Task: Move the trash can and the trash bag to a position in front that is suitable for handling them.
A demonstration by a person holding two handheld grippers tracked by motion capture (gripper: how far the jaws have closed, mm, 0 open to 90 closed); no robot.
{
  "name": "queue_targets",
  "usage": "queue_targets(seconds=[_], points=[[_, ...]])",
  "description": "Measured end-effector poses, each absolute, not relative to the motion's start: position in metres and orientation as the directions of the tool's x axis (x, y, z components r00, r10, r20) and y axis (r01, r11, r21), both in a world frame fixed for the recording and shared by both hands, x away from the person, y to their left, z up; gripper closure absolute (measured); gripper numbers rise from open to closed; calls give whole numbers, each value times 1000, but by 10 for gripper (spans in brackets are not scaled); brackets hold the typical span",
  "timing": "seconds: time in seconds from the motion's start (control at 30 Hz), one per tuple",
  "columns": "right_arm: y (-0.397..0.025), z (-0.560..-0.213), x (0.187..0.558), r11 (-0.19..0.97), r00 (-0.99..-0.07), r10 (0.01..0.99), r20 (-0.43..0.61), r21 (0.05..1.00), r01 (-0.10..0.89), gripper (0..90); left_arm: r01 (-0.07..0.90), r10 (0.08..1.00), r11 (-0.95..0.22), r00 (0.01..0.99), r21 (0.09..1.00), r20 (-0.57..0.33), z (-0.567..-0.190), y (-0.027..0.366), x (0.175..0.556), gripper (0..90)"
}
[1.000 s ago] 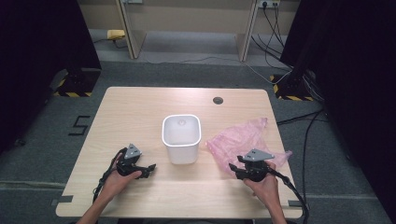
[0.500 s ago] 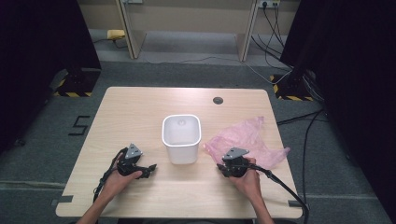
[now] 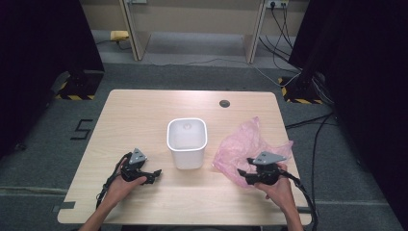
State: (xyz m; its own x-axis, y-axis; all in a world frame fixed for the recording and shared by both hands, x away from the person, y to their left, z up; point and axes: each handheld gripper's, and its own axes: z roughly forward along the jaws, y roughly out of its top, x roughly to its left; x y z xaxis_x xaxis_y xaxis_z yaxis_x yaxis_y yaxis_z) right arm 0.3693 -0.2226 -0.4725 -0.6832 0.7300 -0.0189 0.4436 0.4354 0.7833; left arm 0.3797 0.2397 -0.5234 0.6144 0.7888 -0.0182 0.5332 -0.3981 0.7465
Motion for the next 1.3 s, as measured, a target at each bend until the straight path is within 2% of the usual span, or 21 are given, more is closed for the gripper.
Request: queue_targets(seconds=[0.1, 0.2, 0.27, 0.37, 0.43, 0.53, 0.7, 0.8, 0.97, 1.1, 1.2, 1.3], points=[[-246, -471, 372, 306, -504, 864, -1, 795, 524, 369, 532, 788, -400, 615, 746, -16, -523, 239, 379, 142], [-270, -477, 372, 212, -332, 943, -8, 784, 583, 369, 532, 787, -399, 616, 747, -18, -523, 239, 379, 141], [-284, -483, 372, 176, -253, 967, -20, 771, 612, 363, 531, 787, -400, 617, 747, -17, -523, 239, 379, 142], [-297, -492, 373, 96, -177, 984, 26, 757, 646, 348, 532, 787, -400, 617, 747, -18, -523, 239, 380, 141], [-299, -498, 378, 85, -184, 982, 51, 748, 658, 370, 532, 787, -401, 617, 746, -17, -523, 238, 380, 140], [-296, -506, 393, 131, -237, 971, 38, 745, 655, 392, 533, 787, -400, 616, 746, -18, -523, 238, 380, 140], [-288, -507, 421, 273, -360, 932, -53, 755, 596, 401, 532, 787, -400, 616, 746, -18, -523, 238, 380, 140], [-286, -504, 432, 278, -356, 932, -70, 768, 577, 383, 532, 786, -402, 618, 746, -17, -523, 238, 380, 140], [-276, -481, 418, 211, -332, 943, -23, 813, 543, 364, 531, 785, -402, 619, 746, -17, -523, 238, 380, 139], [-250, -468, 397, 174, -403, 912, 69, 826, 536, 363, 530, 784, -404, 620, 746, -17, -523, 238, 380, 140], [-227, -473, 379, 246, -494, 866, 76, 795, 554, 356, 529, 783, -405, 622, 746, -16, -523, 238, 379, 141], [-217, -484, 366, 361, -574, 818, 27, 753, 550, 371, 529, 783, -404, 622, 746, -17, -523, 238, 379, 140]])
